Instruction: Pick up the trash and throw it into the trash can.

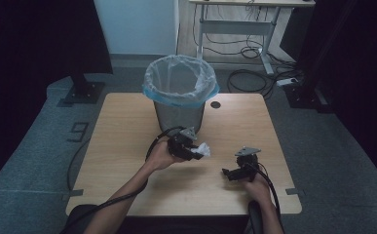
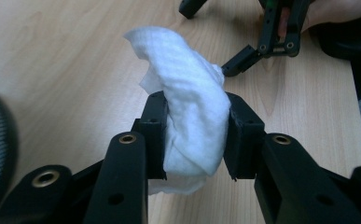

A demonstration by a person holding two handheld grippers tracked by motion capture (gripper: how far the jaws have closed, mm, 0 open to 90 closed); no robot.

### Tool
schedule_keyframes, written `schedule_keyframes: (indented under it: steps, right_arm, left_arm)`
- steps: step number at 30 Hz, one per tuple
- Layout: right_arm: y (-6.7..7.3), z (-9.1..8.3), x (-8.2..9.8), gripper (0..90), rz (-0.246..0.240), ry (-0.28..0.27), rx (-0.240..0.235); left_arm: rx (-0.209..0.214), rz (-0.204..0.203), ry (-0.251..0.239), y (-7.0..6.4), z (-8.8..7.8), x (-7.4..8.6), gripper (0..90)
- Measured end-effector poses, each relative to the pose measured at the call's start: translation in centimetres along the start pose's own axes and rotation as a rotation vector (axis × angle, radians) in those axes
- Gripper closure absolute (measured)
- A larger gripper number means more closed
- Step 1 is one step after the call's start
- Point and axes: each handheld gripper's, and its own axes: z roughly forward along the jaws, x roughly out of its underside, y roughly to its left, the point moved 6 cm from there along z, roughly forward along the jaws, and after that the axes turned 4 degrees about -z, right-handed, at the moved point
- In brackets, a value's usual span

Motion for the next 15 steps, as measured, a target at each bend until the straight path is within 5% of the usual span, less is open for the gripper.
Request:
schedule_keyframes:
  steps: [15]
  right_arm:
    - [0.0,0.0,0.0,0.0,-0.001,0.001,0.000]
  left_arm:
    - [-0.019,-0.024,-0.006,1.1,-4.0,-2.5,64.5]
